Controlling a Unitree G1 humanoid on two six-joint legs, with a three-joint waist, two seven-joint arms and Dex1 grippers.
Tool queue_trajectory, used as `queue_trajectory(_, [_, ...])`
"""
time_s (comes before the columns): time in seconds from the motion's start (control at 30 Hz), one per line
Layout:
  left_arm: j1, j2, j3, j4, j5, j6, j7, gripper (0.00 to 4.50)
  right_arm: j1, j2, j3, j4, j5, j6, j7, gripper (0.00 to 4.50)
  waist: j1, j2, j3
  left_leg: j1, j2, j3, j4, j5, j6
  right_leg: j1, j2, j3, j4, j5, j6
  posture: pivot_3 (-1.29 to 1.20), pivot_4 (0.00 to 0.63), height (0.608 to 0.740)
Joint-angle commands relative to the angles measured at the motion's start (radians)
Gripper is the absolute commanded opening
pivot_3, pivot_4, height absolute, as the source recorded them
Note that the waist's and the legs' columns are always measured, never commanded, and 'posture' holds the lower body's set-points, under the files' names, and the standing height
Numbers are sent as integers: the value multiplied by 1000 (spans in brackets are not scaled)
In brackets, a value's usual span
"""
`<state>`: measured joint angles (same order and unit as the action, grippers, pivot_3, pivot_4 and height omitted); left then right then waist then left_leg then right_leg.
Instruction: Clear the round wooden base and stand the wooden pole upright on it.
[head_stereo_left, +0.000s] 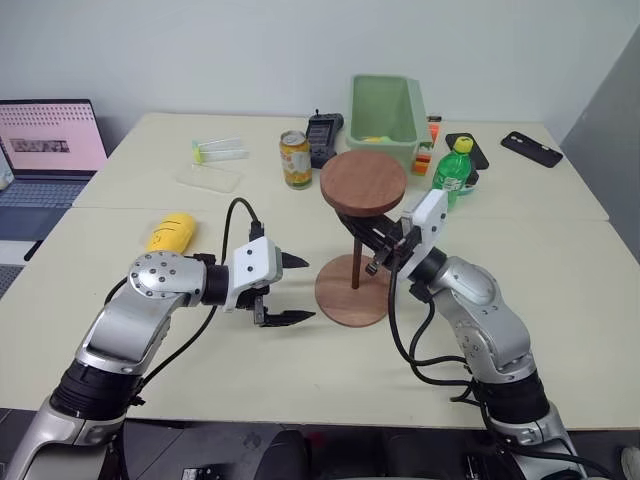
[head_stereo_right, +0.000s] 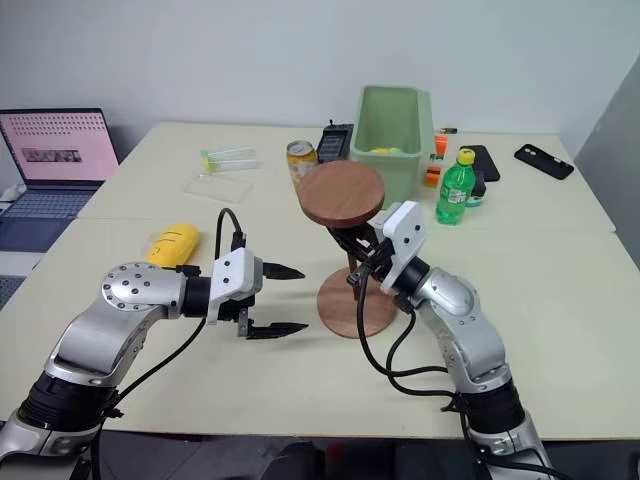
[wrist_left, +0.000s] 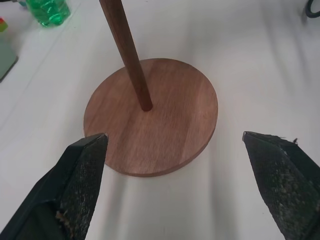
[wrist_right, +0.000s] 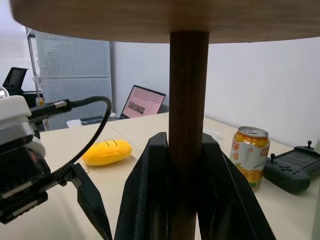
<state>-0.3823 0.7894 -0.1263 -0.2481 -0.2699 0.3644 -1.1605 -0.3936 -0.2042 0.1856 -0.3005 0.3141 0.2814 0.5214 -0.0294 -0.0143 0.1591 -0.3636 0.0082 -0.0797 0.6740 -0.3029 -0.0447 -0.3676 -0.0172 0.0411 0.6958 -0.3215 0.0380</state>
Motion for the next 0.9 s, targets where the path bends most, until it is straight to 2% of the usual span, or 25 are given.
queue_trajectory(0.03, [2,6,9,-29,-9,-12,1,4500,63,-42,35,88,-62,70,-9,249,1,0,-1,0,0,0,0,0,0,0,0,0,0,0,0,0,150,740])
queue_trajectory(0.47, [7,-2,5,-14,-1,-32,2,4500,41,-51,33,52,-30,93,-20,249,1,0,-5,0,0,0,0,0,0,0,0,0,0,0,0,0,150,740])
queue_trajectory(0.5, [5,-4,4,-10,0,-36,2,4500,29,-51,32,36,-18,100,-13,599,1,0,-5,0,0,0,0,0,0,0,0,0,0,0,0,0,150,740])
queue_trajectory(0.63, [3,-5,3,-3,1,-50,-2,4500,11,-62,34,1,-2,120,3,1374,1,0,-1,-1,0,0,-1,0,0,-1,0,0,0,0,0,0,150,740])
queue_trajectory(0.8, [2,-10,5,-1,-3,-55,-4,4500,24,-81,26,-25,-1,146,22,2525,-4,3,2,-15,1,0,0,0,0,-16,0,1,1,0,0,0,150,740])
queue_trajectory(0.9, [4,-11,10,-4,-6,-54,-1,4500,36,-99,19,-45,2,163,34,2525,-4,3,2,-20,1,1,1,0,0,-20,-1,1,1,0,0,0,150,740])
